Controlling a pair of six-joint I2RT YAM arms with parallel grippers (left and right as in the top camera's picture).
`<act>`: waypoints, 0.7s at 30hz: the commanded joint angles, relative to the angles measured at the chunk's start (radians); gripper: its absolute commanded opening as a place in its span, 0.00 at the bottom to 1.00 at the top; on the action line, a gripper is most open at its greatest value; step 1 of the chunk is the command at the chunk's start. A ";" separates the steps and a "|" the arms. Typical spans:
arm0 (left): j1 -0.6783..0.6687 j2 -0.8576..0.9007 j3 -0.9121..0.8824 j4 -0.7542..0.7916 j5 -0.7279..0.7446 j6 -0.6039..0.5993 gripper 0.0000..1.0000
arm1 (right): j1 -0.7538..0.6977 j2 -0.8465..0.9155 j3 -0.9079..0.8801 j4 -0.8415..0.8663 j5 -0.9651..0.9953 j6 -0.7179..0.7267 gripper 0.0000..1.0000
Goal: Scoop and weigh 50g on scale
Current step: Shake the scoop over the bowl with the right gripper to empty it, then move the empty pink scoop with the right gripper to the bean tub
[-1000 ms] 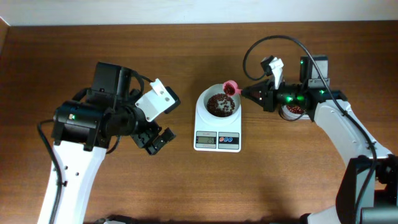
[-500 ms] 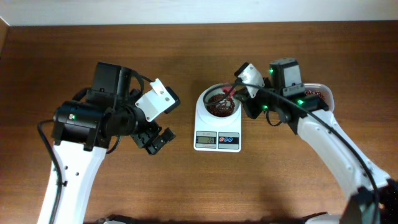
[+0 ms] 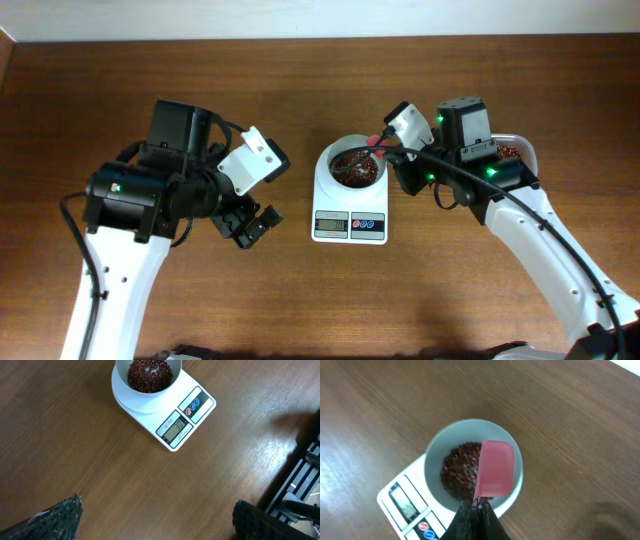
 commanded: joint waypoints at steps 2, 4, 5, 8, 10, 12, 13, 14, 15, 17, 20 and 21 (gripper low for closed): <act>0.005 -0.011 0.021 0.002 -0.004 0.015 0.99 | 0.008 -0.006 -0.002 0.033 -0.098 0.023 0.04; 0.005 -0.011 0.021 0.002 -0.004 0.015 0.99 | 0.008 -0.006 -0.002 0.035 -0.099 0.023 0.04; 0.005 -0.011 0.021 0.002 -0.004 0.015 0.99 | 0.010 -0.006 -0.002 0.033 -0.099 0.022 0.04; 0.005 -0.011 0.021 0.002 -0.004 0.015 0.99 | 0.010 -0.001 -0.002 0.033 -0.071 0.018 0.04; 0.005 -0.011 0.021 0.002 -0.004 0.015 0.99 | 0.010 -0.002 -0.002 0.034 -0.029 0.019 0.04; 0.005 -0.011 0.021 0.002 -0.004 0.015 0.99 | 0.006 -0.003 -0.001 0.039 -0.028 0.019 0.04; 0.005 -0.011 0.021 0.002 -0.004 0.015 0.99 | 0.006 -0.004 0.000 0.039 -0.027 0.019 0.04; 0.005 -0.011 0.021 0.002 -0.004 0.015 0.99 | 0.006 -0.007 0.005 0.034 -0.027 0.035 0.04; 0.005 -0.011 0.021 0.002 -0.004 0.015 0.99 | 0.001 -0.015 0.012 0.030 -0.027 0.070 0.04; 0.005 -0.011 0.021 0.002 -0.004 0.015 0.99 | -0.021 -0.044 0.027 0.013 -0.027 0.100 0.04; 0.005 -0.011 0.021 0.002 -0.004 0.015 0.99 | -0.093 -0.129 0.038 -0.052 -0.027 0.117 0.04; 0.005 -0.011 0.021 0.002 -0.004 0.015 0.99 | -0.123 -0.165 0.038 -0.088 -0.028 0.117 0.04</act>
